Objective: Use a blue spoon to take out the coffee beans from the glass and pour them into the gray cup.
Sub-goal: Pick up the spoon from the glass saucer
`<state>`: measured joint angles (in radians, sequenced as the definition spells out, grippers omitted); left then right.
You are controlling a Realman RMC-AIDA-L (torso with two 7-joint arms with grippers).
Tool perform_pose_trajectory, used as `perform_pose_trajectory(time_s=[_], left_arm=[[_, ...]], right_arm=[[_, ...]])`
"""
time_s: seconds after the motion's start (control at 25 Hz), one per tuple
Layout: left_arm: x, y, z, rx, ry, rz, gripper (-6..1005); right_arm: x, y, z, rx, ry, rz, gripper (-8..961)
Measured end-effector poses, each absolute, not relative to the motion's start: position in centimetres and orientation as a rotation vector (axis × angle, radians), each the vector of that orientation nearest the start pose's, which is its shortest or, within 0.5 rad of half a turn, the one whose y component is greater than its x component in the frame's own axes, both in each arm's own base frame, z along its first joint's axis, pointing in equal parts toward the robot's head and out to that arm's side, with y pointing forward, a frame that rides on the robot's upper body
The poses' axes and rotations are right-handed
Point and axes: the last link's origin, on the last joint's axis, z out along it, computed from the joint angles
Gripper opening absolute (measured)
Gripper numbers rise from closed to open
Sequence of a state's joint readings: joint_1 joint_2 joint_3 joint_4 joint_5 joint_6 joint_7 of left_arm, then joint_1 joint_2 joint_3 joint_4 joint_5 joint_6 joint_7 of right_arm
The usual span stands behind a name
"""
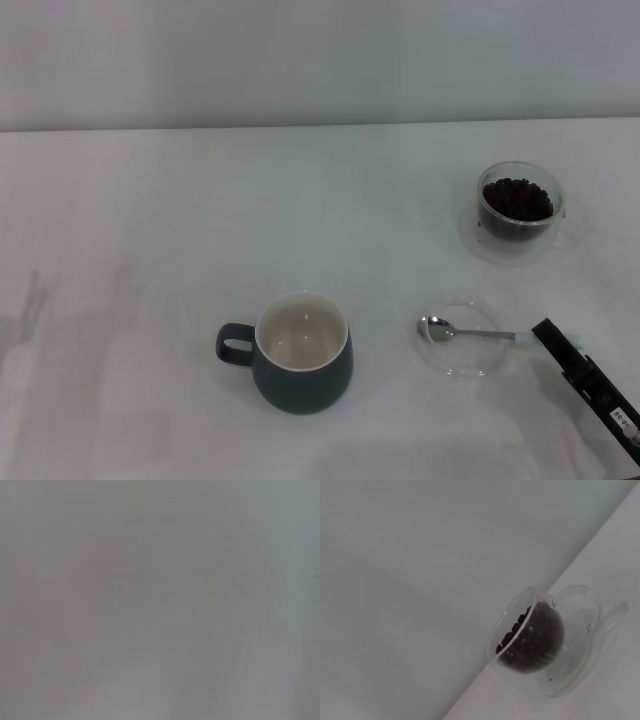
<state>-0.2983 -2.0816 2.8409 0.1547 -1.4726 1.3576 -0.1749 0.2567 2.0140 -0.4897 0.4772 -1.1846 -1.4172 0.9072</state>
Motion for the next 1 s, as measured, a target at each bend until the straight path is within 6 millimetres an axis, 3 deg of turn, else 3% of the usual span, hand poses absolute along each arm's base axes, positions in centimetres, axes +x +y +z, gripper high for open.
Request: perform_pose_trajectory(time_s=[0.08,0.28,1.0], left_arm=[[-36.3,26.7,-0.6,-1.435,-0.625,-0.723,886],[-36.3,26.7,-0.6,-1.434,-0.625,-0.722,886],[-36.4,26.8,-0.4,-1.427,-0.623,-0.721,886]], right_arm=[[35.5,18.5,-7.1,-1.375,1.564,1.184,317],[35.5,18.7,-7.1,-1.353,1.588,1.203,155],[35.8,18.8,-5.5,-1.376,1.587,1.302,153]])
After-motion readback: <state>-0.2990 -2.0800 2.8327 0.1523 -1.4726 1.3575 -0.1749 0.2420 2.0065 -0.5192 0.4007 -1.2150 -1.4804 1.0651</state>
